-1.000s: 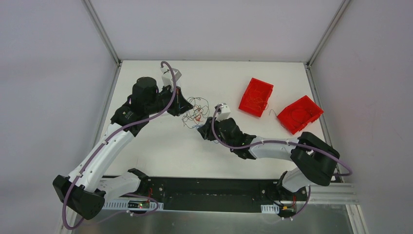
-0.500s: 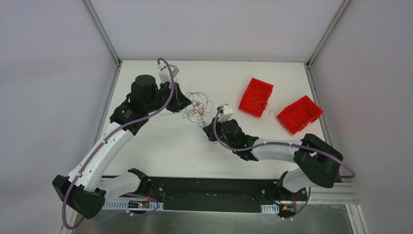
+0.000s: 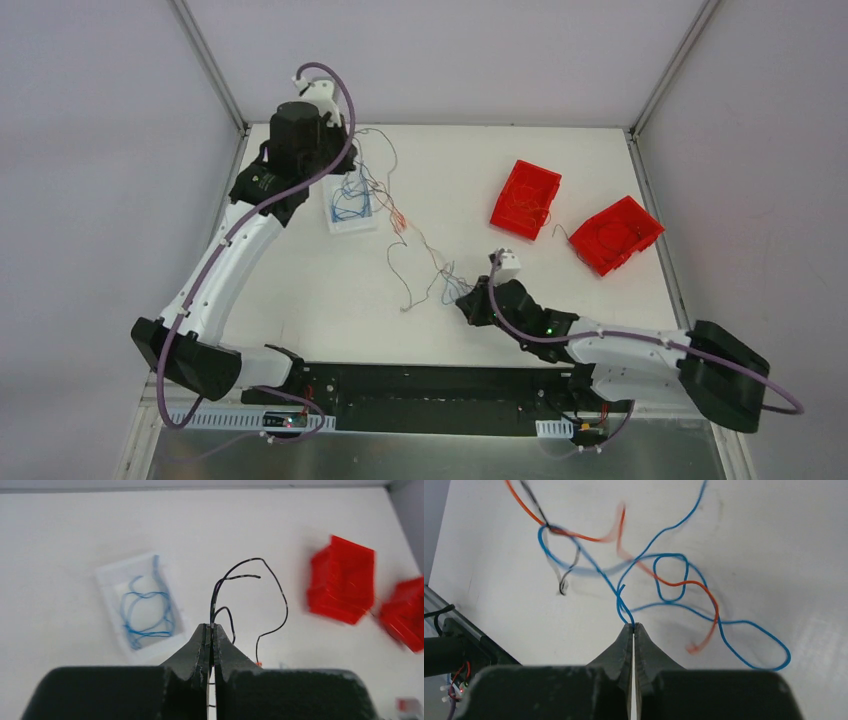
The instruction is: Untangle the cables
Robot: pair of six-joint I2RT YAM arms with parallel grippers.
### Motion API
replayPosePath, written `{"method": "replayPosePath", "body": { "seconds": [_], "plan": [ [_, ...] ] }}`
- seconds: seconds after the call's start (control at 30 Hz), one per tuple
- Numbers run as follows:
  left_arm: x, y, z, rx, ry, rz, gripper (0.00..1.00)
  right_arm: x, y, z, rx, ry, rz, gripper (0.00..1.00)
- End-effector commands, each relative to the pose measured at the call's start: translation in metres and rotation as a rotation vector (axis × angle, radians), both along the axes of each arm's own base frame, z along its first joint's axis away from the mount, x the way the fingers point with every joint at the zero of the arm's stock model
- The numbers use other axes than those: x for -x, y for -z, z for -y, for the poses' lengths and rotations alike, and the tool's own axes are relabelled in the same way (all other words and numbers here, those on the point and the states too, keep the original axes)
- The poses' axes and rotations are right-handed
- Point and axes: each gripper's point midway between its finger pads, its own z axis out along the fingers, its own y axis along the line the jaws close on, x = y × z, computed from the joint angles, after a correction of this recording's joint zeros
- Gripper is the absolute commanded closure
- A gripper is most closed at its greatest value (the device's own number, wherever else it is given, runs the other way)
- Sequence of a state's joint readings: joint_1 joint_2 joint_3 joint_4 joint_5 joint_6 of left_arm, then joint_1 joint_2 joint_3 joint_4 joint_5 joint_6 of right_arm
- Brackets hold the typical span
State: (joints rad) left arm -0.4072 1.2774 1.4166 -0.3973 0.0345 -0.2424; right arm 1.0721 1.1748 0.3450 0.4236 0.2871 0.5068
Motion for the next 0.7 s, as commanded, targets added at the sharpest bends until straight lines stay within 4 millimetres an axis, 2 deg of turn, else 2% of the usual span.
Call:
{"method": "replayPosePath", "body": {
  "seconds": [0.0, 0.07, 0.17, 0.27, 0.37, 0.53, 0.67],
  "plan": [
    [-0.020, -0.033, -0.091, -0.160, -0.373, 0.066, 1.00, -0.002, 0.002, 0.072, 0.079, 0.264, -0.033, 1.00],
    [-0.015, -0.035, -0.113, -0.190, -0.460, 0.074, 1.00, 0.001, 0.004, 0.114, 0.144, 0.380, -0.045, 1.00],
    [-0.004, -0.029, -0.142, -0.206, -0.564, 0.070, 1.00, -0.002, -0.013, 0.139, 0.053, 0.494, -0.052, 1.00],
    [0.009, -0.028, -0.152, -0.190, -0.598, 0.076, 1.00, -0.009, -0.025, 0.169, 0.084, 0.631, -0.060, 1.00],
    [0.023, -0.033, -0.161, -0.188, -0.630, 0.100, 1.00, -0.018, -0.036, 0.185, 0.132, 0.706, -0.073, 1.00],
    [0.050, -0.052, -0.199, -0.247, -0.786, 0.156, 1.00, -0.027, -0.037, 0.212, 0.183, 0.833, -0.141, 1.00],
    [0.064, -0.065, -0.204, -0.229, -0.786, 0.196, 1.00, -0.033, -0.039, 0.221, 0.141, 0.870, -0.158, 1.00]
  ]
}}
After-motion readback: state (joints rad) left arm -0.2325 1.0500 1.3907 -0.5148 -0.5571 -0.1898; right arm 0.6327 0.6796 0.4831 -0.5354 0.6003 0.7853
